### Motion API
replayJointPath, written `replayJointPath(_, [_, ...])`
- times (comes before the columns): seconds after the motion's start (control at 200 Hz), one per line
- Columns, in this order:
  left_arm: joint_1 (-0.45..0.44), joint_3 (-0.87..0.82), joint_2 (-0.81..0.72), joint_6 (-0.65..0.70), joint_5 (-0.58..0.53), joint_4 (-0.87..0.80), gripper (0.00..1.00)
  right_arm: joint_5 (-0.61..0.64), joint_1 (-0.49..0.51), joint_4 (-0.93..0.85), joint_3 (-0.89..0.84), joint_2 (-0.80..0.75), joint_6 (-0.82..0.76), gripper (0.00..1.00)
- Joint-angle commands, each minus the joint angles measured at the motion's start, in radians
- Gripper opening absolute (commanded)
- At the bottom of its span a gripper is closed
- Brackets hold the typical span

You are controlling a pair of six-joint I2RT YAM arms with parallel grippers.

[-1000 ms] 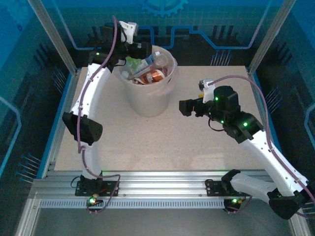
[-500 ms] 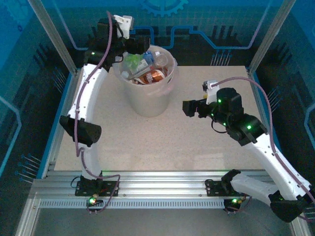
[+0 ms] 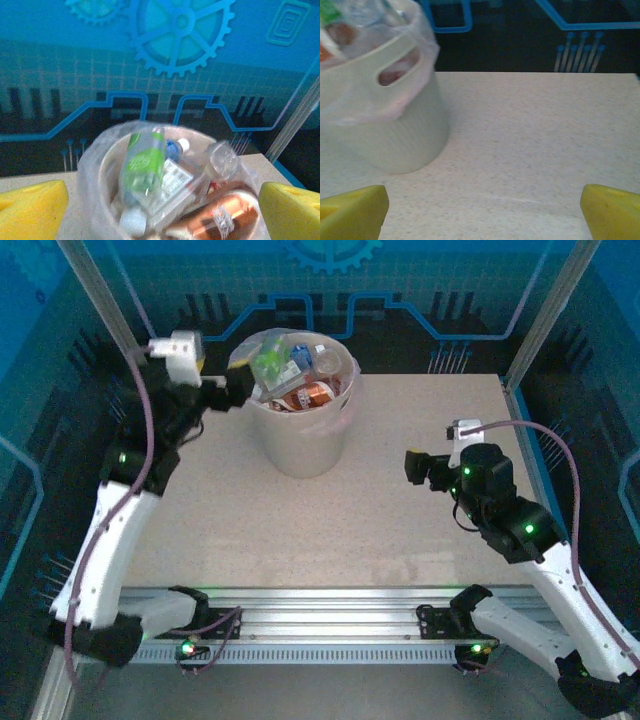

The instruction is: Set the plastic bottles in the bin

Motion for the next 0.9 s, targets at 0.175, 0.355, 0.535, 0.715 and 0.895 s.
replayJointPath(0.175, [0.0, -0.524, -0.342, -0.174, -0.239, 0.044, 0.99, 0.167, -0.045, 0.04, -0.169, -0.086, -0.035, 1.0])
replayJointPath(0.355, [0.0, -0.709, -0.473, -0.148, -0.292, 0.041, 0.99, 0.21, -0.049, 0.16, -0.338, -0.127, -0.094, 1.0])
replayJointPath(0.535, [0.0, -0.848, -0.544, -0.099, -0.32, 0.102, 0.99, 0.248, -0.058, 0.281, -0.491, -0.176, -0.108, 1.0])
replayJointPath(0.715, [0.001, -0.975, -0.551, -0.023, -0.354, 0.242, 0.99, 0.247, -0.079, 0.366, -0.58, -0.188, -0.149, 1.0])
replayJointPath(0.895, [0.001, -1.098, -0.515, 0.034, -0.36, 0.447, 0.99, 0.21, -0.13, 0.419, -0.622, -0.148, -0.156, 1.0])
